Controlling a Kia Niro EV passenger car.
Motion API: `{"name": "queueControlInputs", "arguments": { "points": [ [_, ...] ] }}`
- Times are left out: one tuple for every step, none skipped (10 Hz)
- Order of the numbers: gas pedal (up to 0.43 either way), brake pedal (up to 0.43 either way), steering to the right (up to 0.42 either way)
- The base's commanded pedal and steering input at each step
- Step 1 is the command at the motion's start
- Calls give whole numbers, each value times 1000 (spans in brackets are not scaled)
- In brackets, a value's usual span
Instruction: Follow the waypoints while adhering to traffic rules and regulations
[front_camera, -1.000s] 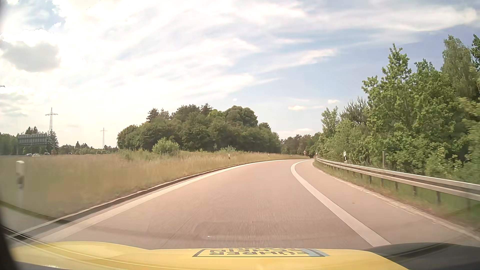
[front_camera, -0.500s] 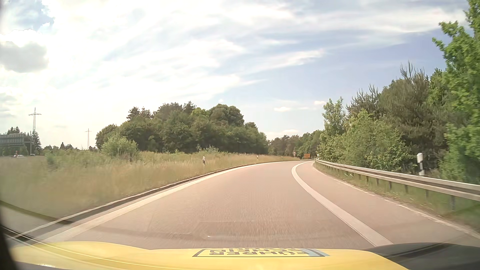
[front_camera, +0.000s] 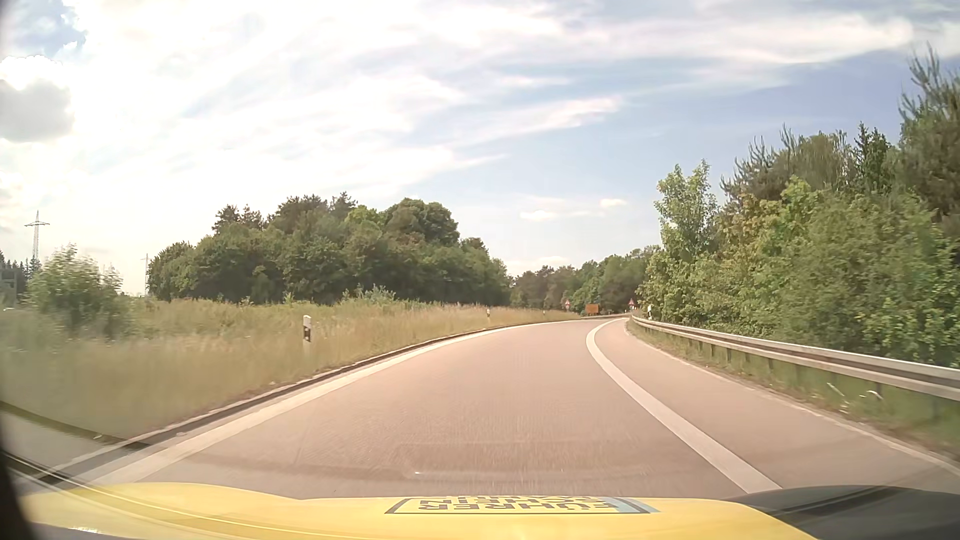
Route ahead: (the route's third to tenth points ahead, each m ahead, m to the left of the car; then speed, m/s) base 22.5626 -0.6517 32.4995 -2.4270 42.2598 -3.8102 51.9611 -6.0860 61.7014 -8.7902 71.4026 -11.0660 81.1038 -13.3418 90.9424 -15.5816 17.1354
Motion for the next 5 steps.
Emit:
{"name": "queueControlInputs", "arguments": {
  "points": [
    [0,0,29],
    [0,0,29],
    [0,0,28],
    [0,0,27],
    [0,0,26]
  ]
}}
